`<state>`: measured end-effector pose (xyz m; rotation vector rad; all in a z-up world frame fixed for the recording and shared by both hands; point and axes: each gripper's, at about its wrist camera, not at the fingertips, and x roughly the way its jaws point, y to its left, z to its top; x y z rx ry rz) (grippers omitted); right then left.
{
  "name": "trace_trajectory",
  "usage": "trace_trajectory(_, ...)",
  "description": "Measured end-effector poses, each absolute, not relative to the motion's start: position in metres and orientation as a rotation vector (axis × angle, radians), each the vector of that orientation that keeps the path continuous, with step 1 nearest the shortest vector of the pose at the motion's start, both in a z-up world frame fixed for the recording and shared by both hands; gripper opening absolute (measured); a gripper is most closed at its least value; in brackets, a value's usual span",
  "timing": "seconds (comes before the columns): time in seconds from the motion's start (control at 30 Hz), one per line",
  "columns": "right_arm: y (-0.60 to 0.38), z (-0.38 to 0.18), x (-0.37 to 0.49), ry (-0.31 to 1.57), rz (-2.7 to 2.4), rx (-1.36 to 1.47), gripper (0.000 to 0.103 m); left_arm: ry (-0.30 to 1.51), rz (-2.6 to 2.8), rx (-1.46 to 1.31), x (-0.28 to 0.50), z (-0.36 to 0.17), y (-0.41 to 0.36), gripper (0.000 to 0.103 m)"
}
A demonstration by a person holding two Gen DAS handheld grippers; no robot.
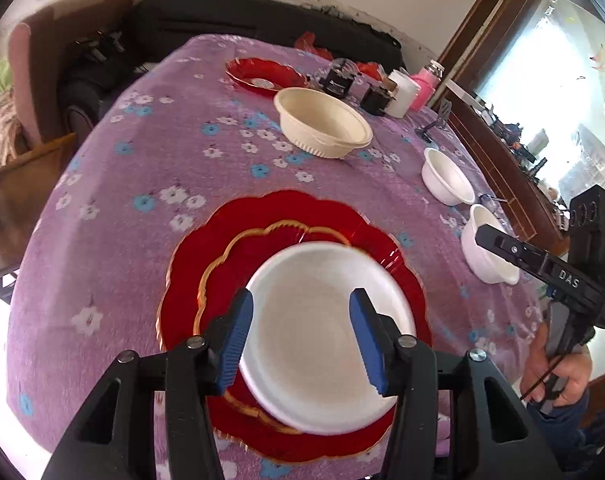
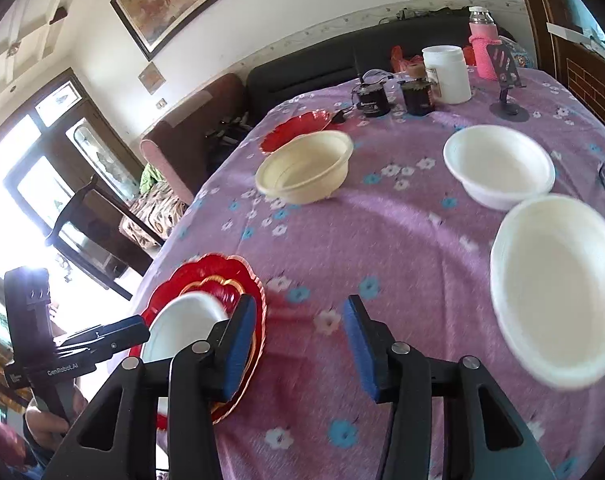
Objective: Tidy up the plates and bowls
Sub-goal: 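Move both tools to the beige ribbed bowl and grasp its rim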
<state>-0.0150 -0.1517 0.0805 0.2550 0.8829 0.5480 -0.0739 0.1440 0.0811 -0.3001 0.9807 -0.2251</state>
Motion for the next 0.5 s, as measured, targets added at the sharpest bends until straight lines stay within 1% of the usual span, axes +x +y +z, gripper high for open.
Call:
trace_trajectory(0.07, -0.152, 0.084, -0.002, 0.888, 0.531, 0.248, 0.054, 0.999, -0.24, -0.307, -0.059, 0.087, 0.146, 0.049)
trace_trajectory(0.17, -0.15, 0.086, 0.022, 0.9, 0.516, 0.264, 0.055, 1.021, -0.237, -0.334, -0.036, 0.093, 0.152, 0.05)
trace_trajectory(0.4, -0.128, 0.078, 0.092, 0.978, 0.465, 0.257, 0.056, 1.116, -0.202, -0.429, 0.033, 0.09, 0.17, 0.051)
trace_trajectory(0.47, -0.121, 0.073, 0.11, 0.996, 0.467, 0.267, 0.056, 1.146, -0.182, -0.465, 0.056, 0.086, 0.174, 0.052)
trace_trajectory(0.5, -0.119, 0.071, 0.118, 1.002, 0.459, 0.267, 0.056, 1.156, -0.169, -0.491, 0.064, 0.082, 0.175, 0.054)
